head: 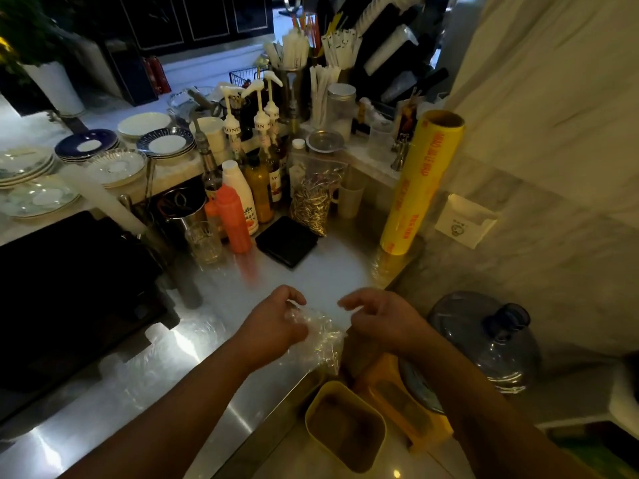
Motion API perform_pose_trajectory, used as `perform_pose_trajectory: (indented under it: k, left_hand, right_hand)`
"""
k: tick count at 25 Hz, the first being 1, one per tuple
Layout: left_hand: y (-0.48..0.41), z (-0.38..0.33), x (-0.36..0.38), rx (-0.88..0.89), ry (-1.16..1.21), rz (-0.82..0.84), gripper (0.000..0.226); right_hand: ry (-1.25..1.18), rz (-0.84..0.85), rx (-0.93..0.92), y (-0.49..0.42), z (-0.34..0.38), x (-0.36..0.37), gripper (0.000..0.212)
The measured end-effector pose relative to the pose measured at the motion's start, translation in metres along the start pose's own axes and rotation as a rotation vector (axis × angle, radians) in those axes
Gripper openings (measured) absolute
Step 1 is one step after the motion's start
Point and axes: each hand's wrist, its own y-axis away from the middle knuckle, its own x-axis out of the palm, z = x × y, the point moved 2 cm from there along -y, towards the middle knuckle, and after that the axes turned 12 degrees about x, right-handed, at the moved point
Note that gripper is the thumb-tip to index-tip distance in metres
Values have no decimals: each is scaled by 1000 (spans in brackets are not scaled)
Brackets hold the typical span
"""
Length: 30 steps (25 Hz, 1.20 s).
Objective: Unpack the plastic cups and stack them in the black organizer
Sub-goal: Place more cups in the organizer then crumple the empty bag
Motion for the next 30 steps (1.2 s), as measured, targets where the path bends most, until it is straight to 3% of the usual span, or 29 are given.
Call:
perform_pose_trajectory:
  k: [3, 7, 10, 14, 17, 24, 30]
  left_hand:
    - [-11, 2, 22, 158, -216, 103, 40]
    - [-26, 21, 41, 192, -259, 157, 41]
    - [-33, 58, 59, 154, -179, 187, 57]
    - [-50, 121, 80, 87, -664, 222, 76]
    - [-58, 164, 93, 152, -888, 251, 69]
    - [-58, 213, 107, 248, -898, 57, 60]
    - [-61, 223, 109, 276, -900, 26, 60]
  right_hand:
    - [212, 9, -4, -14, 0, 15, 54]
    - [393, 33, 47, -47, -19, 39, 19]
    - [337, -43, 147, -63, -61, 49, 21]
    - [337, -134, 274, -76, -131, 76, 25]
    - [307, -84, 400, -87, -182, 103, 35]
    - [314, 7, 612, -133, -276, 155, 37]
    - [379, 117, 670, -186, -328, 211, 33]
